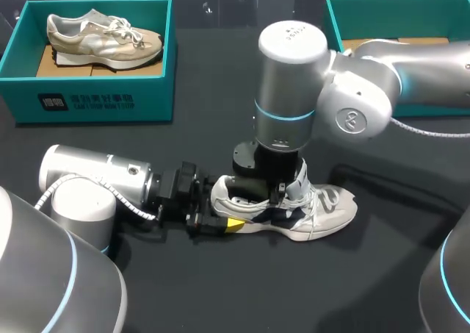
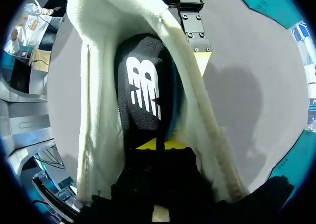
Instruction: Take the shoe out of the shoebox, open the shoe tongue, remove and reinsert the insole, then place the shoe into the shoebox
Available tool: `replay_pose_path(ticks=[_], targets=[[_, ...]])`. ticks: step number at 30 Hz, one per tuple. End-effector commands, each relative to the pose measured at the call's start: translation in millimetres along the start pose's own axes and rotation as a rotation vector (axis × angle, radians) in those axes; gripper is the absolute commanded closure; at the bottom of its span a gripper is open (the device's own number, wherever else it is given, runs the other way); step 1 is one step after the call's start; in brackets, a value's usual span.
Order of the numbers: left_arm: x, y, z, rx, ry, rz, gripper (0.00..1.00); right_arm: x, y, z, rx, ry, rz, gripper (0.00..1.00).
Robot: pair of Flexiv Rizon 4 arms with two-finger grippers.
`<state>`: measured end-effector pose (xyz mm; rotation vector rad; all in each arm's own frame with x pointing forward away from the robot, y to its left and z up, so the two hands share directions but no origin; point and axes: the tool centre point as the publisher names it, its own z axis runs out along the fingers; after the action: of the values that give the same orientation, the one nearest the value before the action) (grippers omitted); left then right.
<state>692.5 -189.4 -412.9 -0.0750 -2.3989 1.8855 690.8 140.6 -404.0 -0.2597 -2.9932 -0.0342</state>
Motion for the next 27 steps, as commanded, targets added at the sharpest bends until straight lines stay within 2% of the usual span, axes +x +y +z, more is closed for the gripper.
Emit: replay_pose_path(ticks=[1,3,6,9,21,27], targets=[[-0.1,1,0,0.000,-0.002,-0.001,1.00,17.6,-4.3,6,-0.022,-0.011,-0.010,1.00],[-0.1,1,0,0.000,-0.002,-0.001,1.00,18.3,-4.9,-1,-0.045,-0.016,-0.012,1.00],[-0.1,1,0,0.000,-0.002,-0.001,1.00,13.8,-10.9,-12,-0.139,-0.001,-0.042,1.00],[-0.1,1,0,0.000,-0.002,-0.001,1.00,7.9,-17.5,-19,-0.201,0.016,-0.060,1.00],[-0.1,1,0,0.000,-0.002,-0.001,1.00,-2.8,-18.6,-32,-0.302,0.056,-0.148,1.00],[-0.1,1,0,0.000,-0.002,-0.001,1.00,-8.7,-21.1,-32,-0.302,0.072,-0.173,1.00]])
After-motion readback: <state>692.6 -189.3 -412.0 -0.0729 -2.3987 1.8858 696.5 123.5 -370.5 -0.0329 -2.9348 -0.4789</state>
